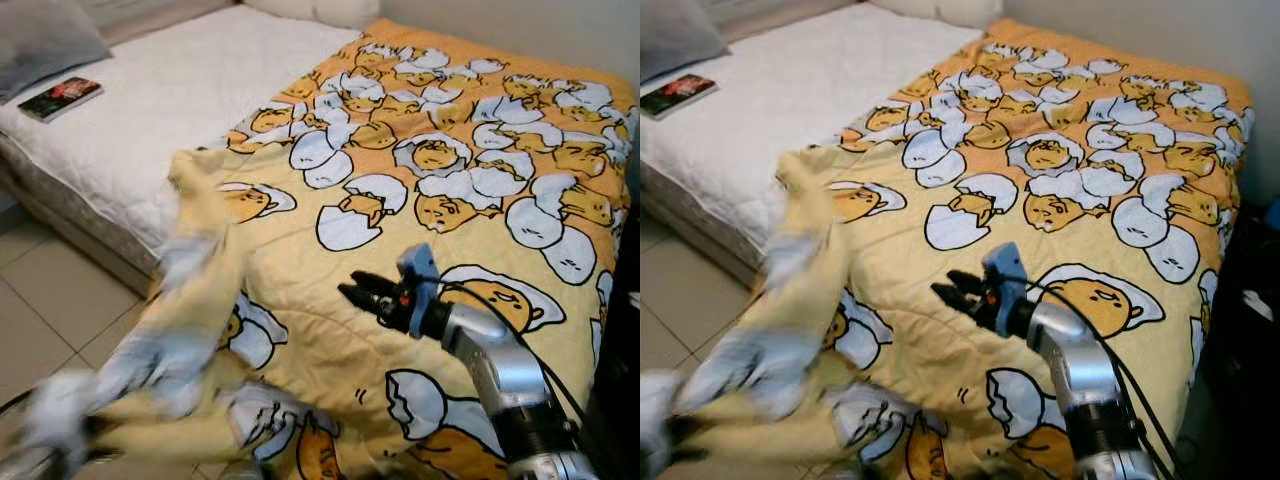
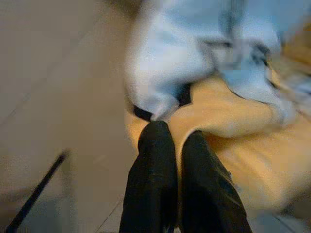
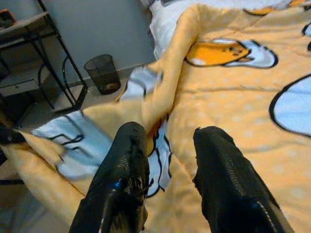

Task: Clean up the room

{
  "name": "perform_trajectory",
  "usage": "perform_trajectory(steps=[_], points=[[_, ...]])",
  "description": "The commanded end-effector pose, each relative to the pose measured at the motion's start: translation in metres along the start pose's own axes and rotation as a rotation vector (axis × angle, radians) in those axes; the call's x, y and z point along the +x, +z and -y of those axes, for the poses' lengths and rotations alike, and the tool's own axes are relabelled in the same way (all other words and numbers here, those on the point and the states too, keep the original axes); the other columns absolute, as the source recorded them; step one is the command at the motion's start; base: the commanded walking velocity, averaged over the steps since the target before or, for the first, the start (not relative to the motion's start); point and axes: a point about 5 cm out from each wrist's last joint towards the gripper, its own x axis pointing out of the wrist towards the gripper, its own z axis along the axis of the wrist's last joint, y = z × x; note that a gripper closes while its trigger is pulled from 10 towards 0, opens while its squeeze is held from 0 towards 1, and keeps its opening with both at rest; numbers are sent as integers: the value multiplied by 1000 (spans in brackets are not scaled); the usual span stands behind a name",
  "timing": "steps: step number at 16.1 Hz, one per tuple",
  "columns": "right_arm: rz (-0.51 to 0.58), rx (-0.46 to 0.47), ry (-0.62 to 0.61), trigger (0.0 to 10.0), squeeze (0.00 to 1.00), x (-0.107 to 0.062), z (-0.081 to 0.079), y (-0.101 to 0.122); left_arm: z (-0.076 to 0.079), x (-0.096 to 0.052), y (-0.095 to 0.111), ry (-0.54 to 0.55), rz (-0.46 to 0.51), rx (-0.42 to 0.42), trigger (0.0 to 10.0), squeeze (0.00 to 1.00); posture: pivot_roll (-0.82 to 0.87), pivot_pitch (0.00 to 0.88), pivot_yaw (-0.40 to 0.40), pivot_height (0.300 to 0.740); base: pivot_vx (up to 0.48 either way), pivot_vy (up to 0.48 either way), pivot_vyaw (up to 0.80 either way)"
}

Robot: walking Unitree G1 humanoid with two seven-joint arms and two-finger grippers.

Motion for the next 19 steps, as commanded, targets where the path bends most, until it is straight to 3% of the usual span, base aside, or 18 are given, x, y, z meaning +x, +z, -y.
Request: perform_trajectory(steps=[1,2,4,6,8,9,10,12,13,14,16,17,18,19], points=[[20,-2,17,10000,0,-1,-2,5,-24,-1,-2,147,33,-84,0,0,59,0,21,740,0,0,0],[35,8,59,10000,0,-1,-6,6,-40,-3,-11,264,34,-175,0,0,67,0,21,740,0,0,0],[25,-2,168,10000,0,-2,-16,7,-57,-13,-32,430,9,-359,0,0,69,0,21,740,0,0,0],[7,-25,167,10000,0,-2,-16,7,-64,-20,-48,511,9,-479,0,0,71,0,17,740,0,0,0],[1,-29,142,10000,0,-1,-12,7,-65,-17,-51,533,44,-597,0,0,70,0,12,740,0,0,0],[-1,-29,135,10000,0,-2,-11,7,-63,-14,-47,512,70,-600,1412,0,70,0,11,740,0,0,0],[-6,-31,121,10000,0,-2,-10,6,-60,-11,-38,478,114,-600,10000,0,69,0,9,740,0,0,0],[-13,-34,111,10000,0,-2,-9,5,-60,-9,-27,457,168,-605,10000,0,64,0,11,740,0,0,0],[-13,-35,105,10000,0,-2,-9,5,-62,-11,-17,471,188,-574,10000,1000,62,0,10,740,0,0,0],[-11,-33,84,10000,0,-3,-7,4,-66,-13,-6,472,220,-518,10000,1000,61,0,10,740,0,0,0],[-19,-20,32,10000,0,-4,-2,2,-75,-17,8,485,182,-278,10000,1000,56,0,11,740,0,0,0],[-36,-11,-3,10000,0,-5,1,-1,-78,-16,13,454,101,-92,10000,1000,53,0,13,740,0,0,0],[-60,-12,-26,10000,0,-8,2,-7,-78,-16,16,378,3,40,10000,1000,48,0,17,740,0,0,0],[-68,-15,-35,10000,0,-9,2,-9,-77,-17,16,349,-29,82,10000,1000,46,0,18,740,0,0,0]])
